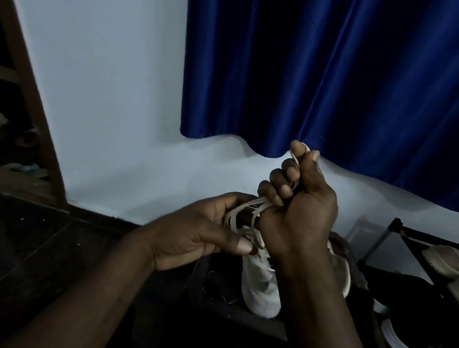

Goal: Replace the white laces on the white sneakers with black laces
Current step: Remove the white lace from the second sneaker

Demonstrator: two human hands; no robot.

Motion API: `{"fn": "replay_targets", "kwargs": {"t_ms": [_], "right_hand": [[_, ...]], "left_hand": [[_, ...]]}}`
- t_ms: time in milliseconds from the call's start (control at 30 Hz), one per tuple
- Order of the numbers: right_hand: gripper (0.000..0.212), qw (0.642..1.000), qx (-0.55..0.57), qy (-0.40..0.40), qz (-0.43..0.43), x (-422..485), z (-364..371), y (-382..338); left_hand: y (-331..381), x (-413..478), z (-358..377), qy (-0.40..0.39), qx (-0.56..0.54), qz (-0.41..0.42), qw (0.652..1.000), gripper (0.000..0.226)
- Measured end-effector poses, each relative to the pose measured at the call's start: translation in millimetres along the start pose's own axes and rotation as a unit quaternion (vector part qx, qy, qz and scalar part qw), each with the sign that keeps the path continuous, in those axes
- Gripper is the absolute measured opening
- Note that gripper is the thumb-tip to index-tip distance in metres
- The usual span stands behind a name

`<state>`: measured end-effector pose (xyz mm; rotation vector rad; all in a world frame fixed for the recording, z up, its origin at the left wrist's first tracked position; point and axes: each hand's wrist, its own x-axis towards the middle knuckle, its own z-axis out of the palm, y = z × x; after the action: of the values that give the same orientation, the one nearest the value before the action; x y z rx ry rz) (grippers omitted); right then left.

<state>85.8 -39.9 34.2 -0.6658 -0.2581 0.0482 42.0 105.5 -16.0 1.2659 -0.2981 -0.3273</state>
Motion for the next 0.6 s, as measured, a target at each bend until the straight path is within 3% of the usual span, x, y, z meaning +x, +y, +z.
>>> {"fn": "replay_targets", "kwargs": {"t_ms": [67,167,233,300,400,467,600], "right_hand": [[0.029,1.0,-0.019,-0.004,0.002,-0.7,9.7,10.9],[0.029,0.997,-0.076,0.005,-0.005,0.0,18.9,28.8],[0.03,0.987,-0.16,0.021,-0.024,1.0,18.9,41.0],[0.031,0.957,-0.287,0.031,-0.032,1.6,14.3,61.6],[0.028,0.873,-0.487,-0.027,-0.025,-3.0,-0.3,107.2],[0.025,0.842,-0.533,-0.082,0.013,-11.0,-6.0,143.2],[0.033,0.827,-0.528,-0.168,0.1,-29.3,-3.0,199.8]], "left_hand": [[-0.4,-7.8,-5.4,-0.017,0.024,-0.009,1.0,0.051],[3.6,-20.2,-23.9,0.058,0.132,-0.014,0.989,0.016],[6.5,-28.8,-44.7,0.111,0.182,-0.007,0.977,0.006],[8.5,-41.0,-69.2,0.162,0.192,0.012,0.968,0.01],[9.5,-61.4,-102.0,0.248,0.179,0.042,0.951,0.015],[8.3,-73.9,-120.9,0.287,0.178,0.037,0.941,0.015],[-0.6,-92.9,-154.3,0.352,0.242,-0.01,0.904,0.016]]}}
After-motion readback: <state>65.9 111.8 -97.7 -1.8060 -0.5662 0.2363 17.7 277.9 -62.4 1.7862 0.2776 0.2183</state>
